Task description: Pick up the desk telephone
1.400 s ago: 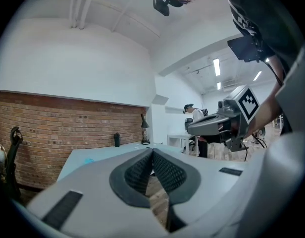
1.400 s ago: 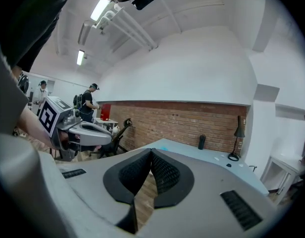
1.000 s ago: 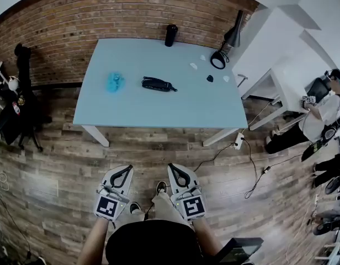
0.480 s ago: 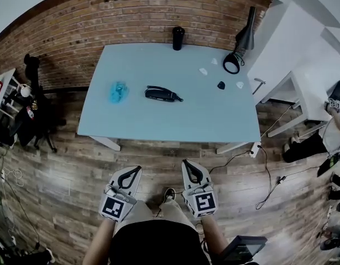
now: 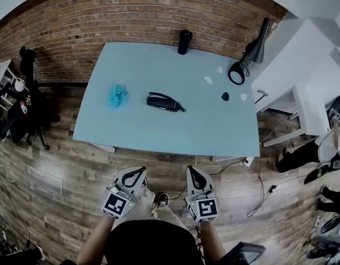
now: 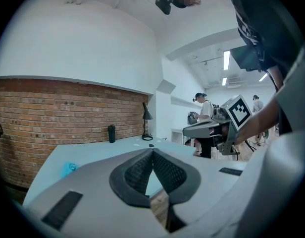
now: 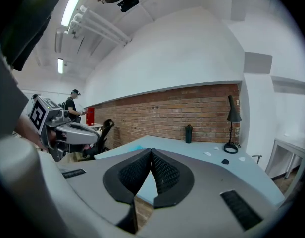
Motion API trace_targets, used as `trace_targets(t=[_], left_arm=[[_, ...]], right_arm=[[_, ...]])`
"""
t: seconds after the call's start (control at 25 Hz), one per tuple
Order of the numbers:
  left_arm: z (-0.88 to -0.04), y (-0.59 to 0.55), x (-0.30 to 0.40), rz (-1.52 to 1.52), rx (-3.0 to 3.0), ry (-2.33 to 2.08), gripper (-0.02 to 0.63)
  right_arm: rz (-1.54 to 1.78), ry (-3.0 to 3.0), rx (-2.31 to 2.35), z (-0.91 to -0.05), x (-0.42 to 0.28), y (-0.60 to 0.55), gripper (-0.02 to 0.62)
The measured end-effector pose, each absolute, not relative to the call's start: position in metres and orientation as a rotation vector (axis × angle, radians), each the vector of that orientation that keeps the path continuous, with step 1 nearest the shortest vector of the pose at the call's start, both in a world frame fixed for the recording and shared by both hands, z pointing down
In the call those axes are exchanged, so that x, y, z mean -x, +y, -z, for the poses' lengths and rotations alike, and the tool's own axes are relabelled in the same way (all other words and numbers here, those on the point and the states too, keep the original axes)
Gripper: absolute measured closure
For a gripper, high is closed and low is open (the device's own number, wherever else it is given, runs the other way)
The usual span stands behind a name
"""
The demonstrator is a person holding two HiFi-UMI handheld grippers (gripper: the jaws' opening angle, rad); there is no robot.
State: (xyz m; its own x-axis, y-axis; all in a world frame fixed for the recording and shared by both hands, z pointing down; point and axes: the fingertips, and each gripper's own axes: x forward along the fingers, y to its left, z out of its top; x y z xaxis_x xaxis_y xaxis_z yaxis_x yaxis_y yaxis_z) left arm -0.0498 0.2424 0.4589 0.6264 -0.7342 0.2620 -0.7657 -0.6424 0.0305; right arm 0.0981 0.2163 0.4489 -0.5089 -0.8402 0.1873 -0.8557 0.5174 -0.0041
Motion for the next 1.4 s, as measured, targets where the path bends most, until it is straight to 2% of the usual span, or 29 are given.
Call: trace_targets(t=[0.32, 0.64, 1.2, 1.4], left_arm=[[-0.449, 0.173, 0.091, -0.247, -2.813, -1.181, 0.589], [-0.458, 0.121, 0.115, -0.254, -2.767, -1.199, 0.589], [-0.473, 0.001, 0.054, -0.560, -2.748, -1.198, 0.589], [-0.491, -0.024, 0.046, -0.642, -2.724, -1.211, 0.589]], right_arm=[[-0.033, -2.566, -1.438, -0.417, -0.043, 0.155, 0.581], [0.014, -2.598, -1.304, -0.423, -0.001, 0.108, 0.581], [-0.141, -2.713, -1.283, -0.461, -0.075, -0.062, 0.581], [-0.152, -2.699, -1.159, -0.484, -0.086, -0.087, 0.581]])
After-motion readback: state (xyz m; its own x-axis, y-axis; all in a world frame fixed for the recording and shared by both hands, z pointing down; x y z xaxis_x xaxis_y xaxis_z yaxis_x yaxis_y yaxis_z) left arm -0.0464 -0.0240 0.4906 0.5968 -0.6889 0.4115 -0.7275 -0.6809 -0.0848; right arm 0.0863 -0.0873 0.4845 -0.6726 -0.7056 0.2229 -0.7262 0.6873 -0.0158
